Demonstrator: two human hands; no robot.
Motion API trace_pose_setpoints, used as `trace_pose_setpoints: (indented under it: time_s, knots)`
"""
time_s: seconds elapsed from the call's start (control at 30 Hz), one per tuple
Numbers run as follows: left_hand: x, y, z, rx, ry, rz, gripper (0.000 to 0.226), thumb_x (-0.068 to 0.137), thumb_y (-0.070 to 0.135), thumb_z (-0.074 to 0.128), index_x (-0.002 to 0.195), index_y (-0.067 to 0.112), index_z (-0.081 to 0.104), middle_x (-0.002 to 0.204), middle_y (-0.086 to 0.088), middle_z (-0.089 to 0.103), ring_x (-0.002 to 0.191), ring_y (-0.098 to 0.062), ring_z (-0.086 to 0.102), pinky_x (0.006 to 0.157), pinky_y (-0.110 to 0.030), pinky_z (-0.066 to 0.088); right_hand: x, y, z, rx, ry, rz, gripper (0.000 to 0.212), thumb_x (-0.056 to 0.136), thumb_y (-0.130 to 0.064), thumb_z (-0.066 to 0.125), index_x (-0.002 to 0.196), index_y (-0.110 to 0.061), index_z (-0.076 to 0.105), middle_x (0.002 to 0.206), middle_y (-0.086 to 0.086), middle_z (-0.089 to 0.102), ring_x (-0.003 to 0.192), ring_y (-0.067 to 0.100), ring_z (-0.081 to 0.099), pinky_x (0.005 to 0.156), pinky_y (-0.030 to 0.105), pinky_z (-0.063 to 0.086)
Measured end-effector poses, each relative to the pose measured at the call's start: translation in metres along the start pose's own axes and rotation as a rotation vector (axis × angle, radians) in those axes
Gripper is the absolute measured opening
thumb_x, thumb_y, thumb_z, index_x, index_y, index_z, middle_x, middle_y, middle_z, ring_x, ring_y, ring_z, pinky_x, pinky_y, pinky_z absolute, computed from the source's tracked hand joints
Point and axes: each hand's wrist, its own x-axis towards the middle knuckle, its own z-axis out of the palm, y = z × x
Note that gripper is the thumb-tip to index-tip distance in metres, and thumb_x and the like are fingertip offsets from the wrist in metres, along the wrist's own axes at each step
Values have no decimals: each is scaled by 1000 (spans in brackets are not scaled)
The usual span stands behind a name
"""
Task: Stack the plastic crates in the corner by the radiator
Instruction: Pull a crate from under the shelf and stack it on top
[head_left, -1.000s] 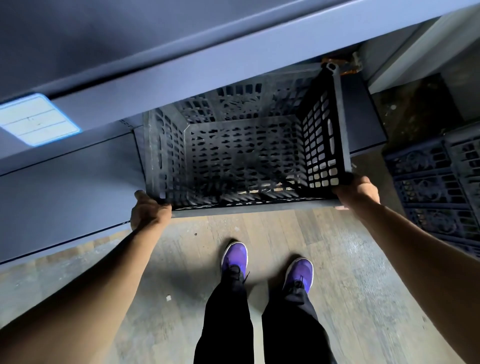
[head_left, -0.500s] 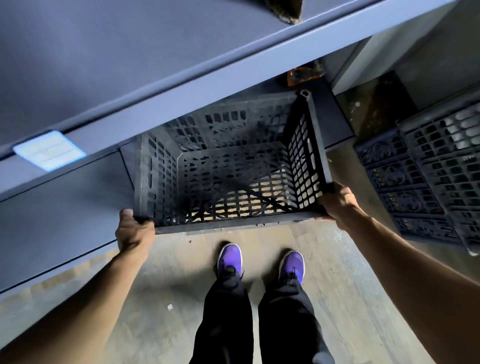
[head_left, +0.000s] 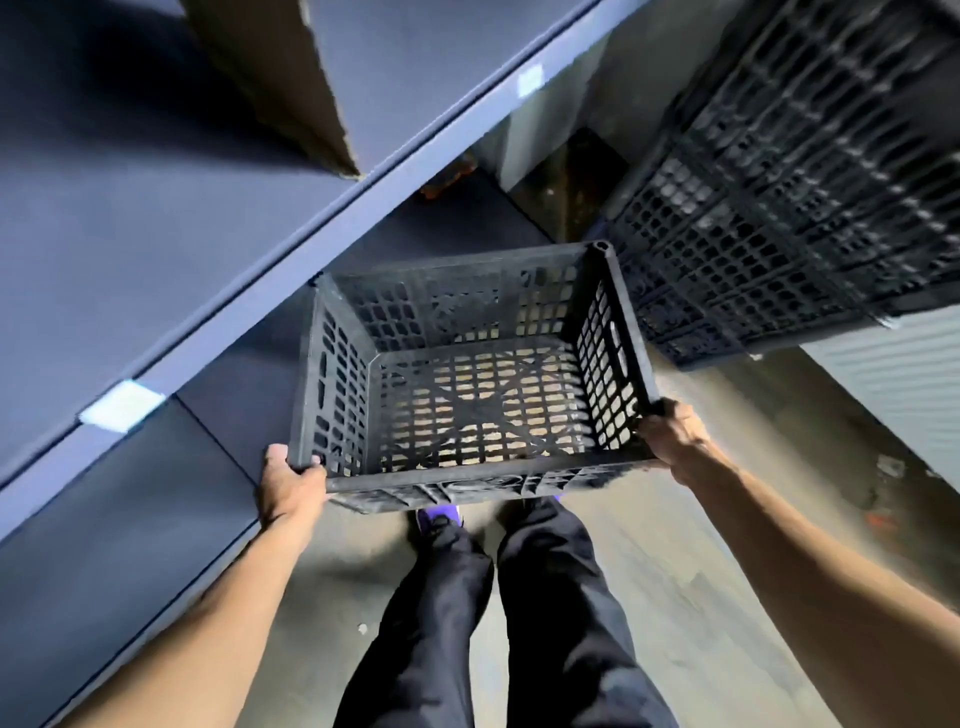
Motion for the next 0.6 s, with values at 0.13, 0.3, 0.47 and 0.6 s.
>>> trace_pose_setpoints:
  time_s: [0.13, 0.3, 0.47, 0.6]
  knots:
    - [-7, 34, 7, 22, -97, 103, 22, 73, 31, 61, 89, 29, 46, 88, -7, 64, 82, -34, 69, 74, -56, 59, -35, 22, -44, 69, 67, 73, 24, 88, 2, 57, 70, -14, 53, 65, 5, 57, 53, 19, 53, 47, 24, 39]
    - [-96, 133, 0, 108, -127, 285, 16, 84, 24, 63, 91, 22, 48, 86, -8, 62, 80, -33, 63, 76, -46, 58, -66, 58, -91, 197, 125, 118, 13, 85, -2, 58, 91, -10, 65, 80, 14, 70, 61, 27, 62, 48, 26, 47]
    - [-166, 197, 3, 104, -155, 442, 13, 92, 12, 60, 101, 9, 51, 89, -10, 60, 78, -28, 56, 70, -36, 51, -86, 94, -133, 295, 186, 134, 17, 78, -10, 59, 92, -12, 69, 84, 12, 75, 75, 35, 72, 58, 46, 62]
    - [-208, 231, 9, 89, -187, 549, 14, 94, 8, 58, 106, 5, 51, 97, -9, 55, 87, -25, 51, 71, -31, 38, -107, 111, -171, 341, 242, 137, 20, 73, -17, 57, 89, -12, 67, 81, 11, 75, 71, 33, 71, 63, 43, 60]
